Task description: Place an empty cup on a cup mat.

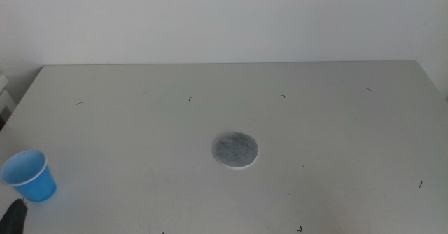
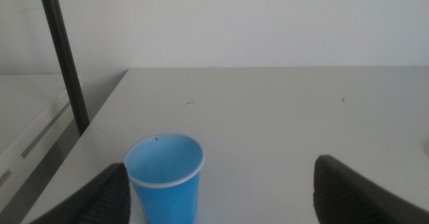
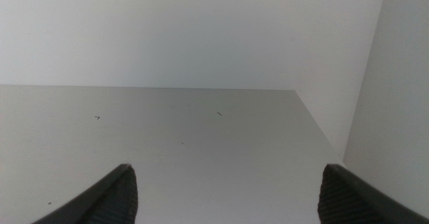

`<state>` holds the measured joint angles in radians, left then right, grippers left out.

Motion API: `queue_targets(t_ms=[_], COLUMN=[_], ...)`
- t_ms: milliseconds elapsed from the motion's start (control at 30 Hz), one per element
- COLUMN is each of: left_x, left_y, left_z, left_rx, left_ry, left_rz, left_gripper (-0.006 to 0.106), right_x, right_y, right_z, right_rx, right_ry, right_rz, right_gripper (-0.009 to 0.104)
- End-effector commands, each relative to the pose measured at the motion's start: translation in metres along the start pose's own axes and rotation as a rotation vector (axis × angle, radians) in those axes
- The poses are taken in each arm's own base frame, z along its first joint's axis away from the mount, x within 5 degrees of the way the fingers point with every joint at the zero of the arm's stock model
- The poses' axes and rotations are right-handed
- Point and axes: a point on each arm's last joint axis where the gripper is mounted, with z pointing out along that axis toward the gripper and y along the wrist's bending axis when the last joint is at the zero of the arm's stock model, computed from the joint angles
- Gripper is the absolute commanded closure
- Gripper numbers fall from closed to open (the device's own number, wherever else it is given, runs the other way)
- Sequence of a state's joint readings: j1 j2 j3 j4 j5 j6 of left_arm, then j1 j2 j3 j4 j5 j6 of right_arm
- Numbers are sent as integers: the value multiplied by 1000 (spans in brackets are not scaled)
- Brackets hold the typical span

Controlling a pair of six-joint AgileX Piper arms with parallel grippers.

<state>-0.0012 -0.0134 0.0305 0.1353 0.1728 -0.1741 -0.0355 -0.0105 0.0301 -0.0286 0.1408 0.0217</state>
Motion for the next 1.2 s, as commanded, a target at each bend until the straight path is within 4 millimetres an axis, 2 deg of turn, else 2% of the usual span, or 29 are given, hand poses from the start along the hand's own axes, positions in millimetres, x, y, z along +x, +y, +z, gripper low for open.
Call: queue_targets(t_ms=[0,167,367,667,967,1167], left_x=[-25,-58,-106,-175,-242,-273], left_y=[-2,-3,-4,-6,-7,-8], left_z=[-6,-11,-19,-22,-11,7], left_rx=[15,13,7,-2,-26,-48], left_ry=[-134,-157,-181,-112,-8,137], left_rz=[-18,-28,-35,-72,-75,-55], left_gripper=[-4,-4,-4,-4,-4,-4], right_x=[-11,-11,-11,-11,-11,-11], right_y=[0,0,0,0,0,0], right_z=[-3,-3,-3,-3,-3,-3], right_rx=[0,0,0,0,0,0], right_ry=[-109,-109,-109,-109,-109,-109], right_rz=[-19,-19,-19,-19,-19,-19], right_gripper=[1,1,1,1,1,1])
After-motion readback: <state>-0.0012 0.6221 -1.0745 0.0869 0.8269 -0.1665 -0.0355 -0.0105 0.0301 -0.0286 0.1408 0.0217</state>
